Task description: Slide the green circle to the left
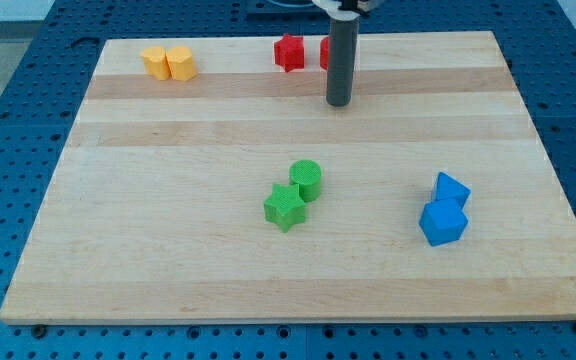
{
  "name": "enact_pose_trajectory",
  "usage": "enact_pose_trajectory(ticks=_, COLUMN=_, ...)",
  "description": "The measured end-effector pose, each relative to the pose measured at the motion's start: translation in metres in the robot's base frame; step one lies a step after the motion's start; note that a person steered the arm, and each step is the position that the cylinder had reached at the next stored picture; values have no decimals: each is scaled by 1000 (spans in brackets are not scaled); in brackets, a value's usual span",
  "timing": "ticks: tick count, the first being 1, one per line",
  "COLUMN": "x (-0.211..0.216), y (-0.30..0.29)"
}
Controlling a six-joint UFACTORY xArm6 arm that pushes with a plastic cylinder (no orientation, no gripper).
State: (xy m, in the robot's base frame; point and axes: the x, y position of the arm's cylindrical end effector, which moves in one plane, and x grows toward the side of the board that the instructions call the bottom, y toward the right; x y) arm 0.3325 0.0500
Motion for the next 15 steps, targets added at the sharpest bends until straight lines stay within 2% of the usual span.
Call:
enact_pose_trajectory(ticks=10, x=40, y=19)
enact_pose_trajectory(ticks=12, x=76, y=19)
enact_pose_trajectory(ticks=15, x=106, y=20)
